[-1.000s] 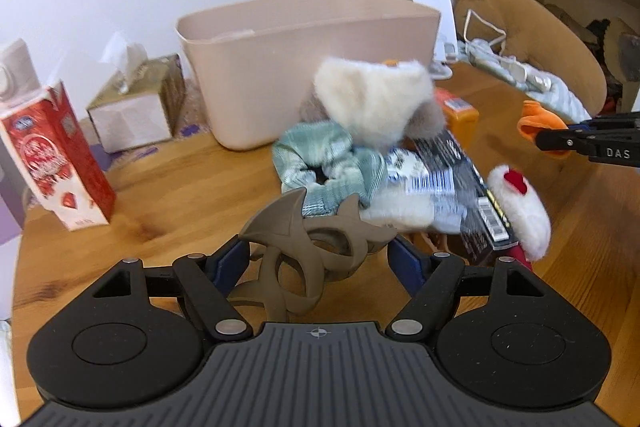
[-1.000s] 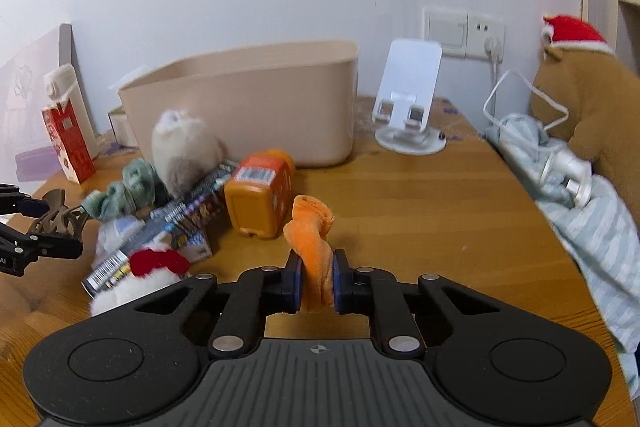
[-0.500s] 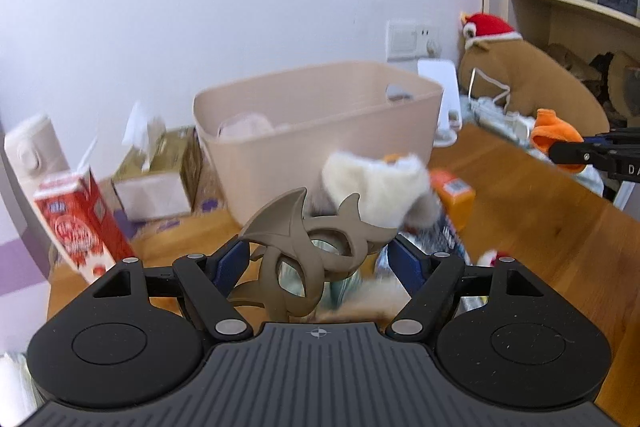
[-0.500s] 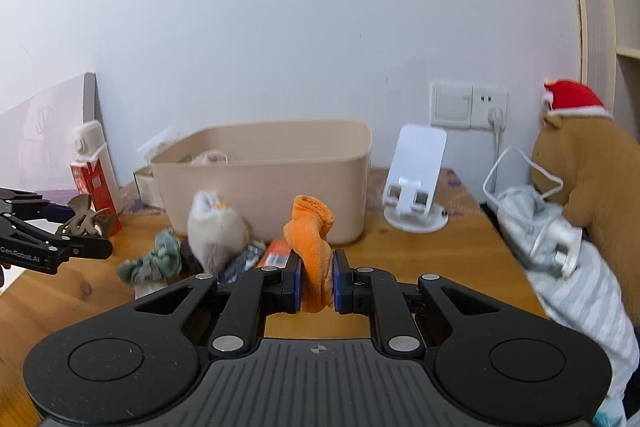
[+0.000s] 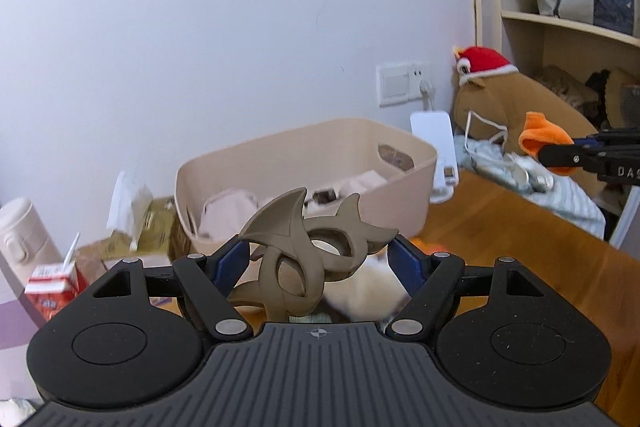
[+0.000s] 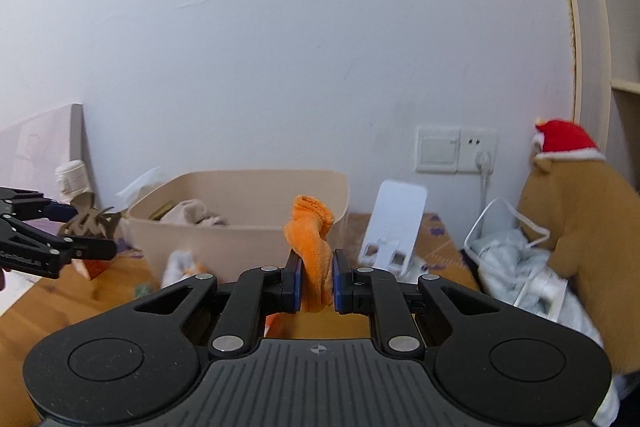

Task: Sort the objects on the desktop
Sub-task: 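Lift the claw clip and orange sock up toward the basket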

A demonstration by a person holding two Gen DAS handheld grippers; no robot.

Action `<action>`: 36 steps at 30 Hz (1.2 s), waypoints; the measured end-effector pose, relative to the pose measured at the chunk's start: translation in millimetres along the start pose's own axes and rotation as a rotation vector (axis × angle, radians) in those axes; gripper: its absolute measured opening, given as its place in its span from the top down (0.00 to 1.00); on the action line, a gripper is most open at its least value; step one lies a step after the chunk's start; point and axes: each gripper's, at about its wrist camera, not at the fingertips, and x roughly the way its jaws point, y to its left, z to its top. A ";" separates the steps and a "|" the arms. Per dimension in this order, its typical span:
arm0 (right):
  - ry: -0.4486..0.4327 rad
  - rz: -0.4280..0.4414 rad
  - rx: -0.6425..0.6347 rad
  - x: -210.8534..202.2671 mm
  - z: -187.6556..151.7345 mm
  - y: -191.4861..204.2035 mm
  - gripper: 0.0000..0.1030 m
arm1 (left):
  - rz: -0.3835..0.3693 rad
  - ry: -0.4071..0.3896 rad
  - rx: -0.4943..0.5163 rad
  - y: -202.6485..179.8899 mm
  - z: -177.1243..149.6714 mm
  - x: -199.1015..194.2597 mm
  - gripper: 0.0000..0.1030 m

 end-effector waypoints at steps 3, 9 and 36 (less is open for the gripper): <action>0.000 -0.007 -0.006 10.5 10.3 -6.0 0.86 | 0.002 -0.016 -0.017 0.6 11.9 8.5 0.25; -0.049 -0.055 -0.023 26.8 30.3 -8.1 0.86 | 0.006 -0.032 -0.042 1.1 35.4 28.7 0.25; 0.079 0.019 -0.178 154.2 46.2 37.6 0.86 | 0.212 0.148 -0.200 37.4 51.7 148.1 0.25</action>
